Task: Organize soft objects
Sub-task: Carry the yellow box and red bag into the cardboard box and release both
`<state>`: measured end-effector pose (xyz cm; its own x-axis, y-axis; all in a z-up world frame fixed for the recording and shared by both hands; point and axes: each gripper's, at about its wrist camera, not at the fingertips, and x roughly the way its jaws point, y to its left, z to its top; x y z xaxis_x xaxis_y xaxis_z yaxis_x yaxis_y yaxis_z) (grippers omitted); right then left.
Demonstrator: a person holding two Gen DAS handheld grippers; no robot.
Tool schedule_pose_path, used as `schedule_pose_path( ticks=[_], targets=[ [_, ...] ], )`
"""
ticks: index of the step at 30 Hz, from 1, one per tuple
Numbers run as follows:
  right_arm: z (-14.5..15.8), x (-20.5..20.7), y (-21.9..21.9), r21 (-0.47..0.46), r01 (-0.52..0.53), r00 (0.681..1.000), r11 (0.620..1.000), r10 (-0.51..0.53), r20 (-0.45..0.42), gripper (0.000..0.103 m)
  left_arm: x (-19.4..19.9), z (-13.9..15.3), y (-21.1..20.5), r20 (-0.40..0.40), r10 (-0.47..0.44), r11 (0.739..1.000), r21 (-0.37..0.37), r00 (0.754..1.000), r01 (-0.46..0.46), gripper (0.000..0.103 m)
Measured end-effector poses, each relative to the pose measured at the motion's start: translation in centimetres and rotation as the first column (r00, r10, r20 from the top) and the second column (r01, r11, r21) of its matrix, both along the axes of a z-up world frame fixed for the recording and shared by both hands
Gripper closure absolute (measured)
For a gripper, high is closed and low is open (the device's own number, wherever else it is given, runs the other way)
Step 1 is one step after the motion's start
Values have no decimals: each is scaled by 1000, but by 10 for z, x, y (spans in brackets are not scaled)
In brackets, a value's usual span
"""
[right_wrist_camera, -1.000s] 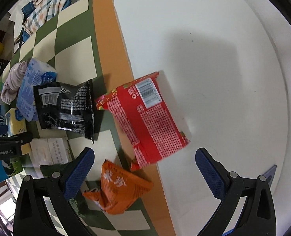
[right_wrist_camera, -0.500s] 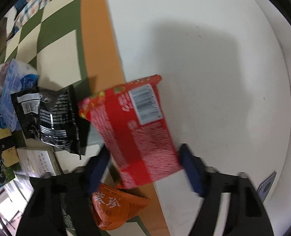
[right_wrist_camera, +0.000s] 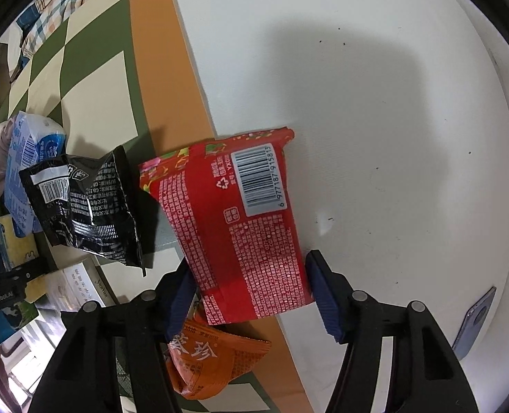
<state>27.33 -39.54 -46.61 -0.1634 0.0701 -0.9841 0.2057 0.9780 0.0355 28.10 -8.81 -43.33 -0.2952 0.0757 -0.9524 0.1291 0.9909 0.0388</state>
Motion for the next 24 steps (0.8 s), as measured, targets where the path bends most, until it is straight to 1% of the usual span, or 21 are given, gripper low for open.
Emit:
schedule_pose_path(
  ticks=[1,4,5,6,7,9,10,11,14,16,17,19,20,22,23,24],
  targets=[
    [2,0,1,-4,-1,1000,1000,1,4,42,8,8,7,9,1,1000,3,1000,-1,42],
    [-5,-3,3,-6,17,1000,1000,-17,12,48,-1,13,15,45,6,1000,17,999,-7,42],
    [3,-7,4,-6,23,1000,1000,-23,13,50,-3,17,16,54,5,1000,22,999,-7,42],
    [7,-9,3,-9,28,1000,1000,-28,14,51,-7,23,22,74,4,1000,26,997,-6,42],
    [6,-11,3,-14,34,999,999,-34,15,52,-8,31,18,84,3,1000,26,996,-5,42],
    [6,-15,4,-22,45,999,999,-44,26,53,-17,46,28,116,10,1000,21,993,-12,42],
    [6,-17,5,-20,51,998,999,-50,34,54,-22,55,32,131,16,1000,11,991,-17,42],
    [17,-16,2,-18,57,998,998,-56,40,54,-27,63,36,147,23,1000,-4,989,-23,42],
    [30,-25,5,4,85,993,996,-85,77,54,-48,90,54,197,34,999,-42,980,-27,42],
    [43,-31,12,27,83,991,996,-85,103,54,-62,106,70,231,42,997,-78,972,-25,42],
    [51,-34,20,37,73,990,997,-77,119,54,-75,120,81,251,57,994,-108,966,-30,42],
    [70,-42,39,62,47,987,997,-56,151,54,-97,149,93,286,73,989,-146,955,-32,42],
    [98,-47,48,81,31,985,996,-44,167,54,-100,158,99,300,81,987,-155,951,-35,42],
    [137,-58,77,124,-12,980,992,-13,198,54,-118,188,126,333,104,983,-178,937,-46,42],
    [166,-60,88,149,-33,978,988,1,211,54,-126,199,135,347,117,981,-185,931,-54,42],
    [176,-63,105,170,-50,975,984,11,221,54,-136,213,161,365,135,979,-192,921,-67,42]
  ],
)
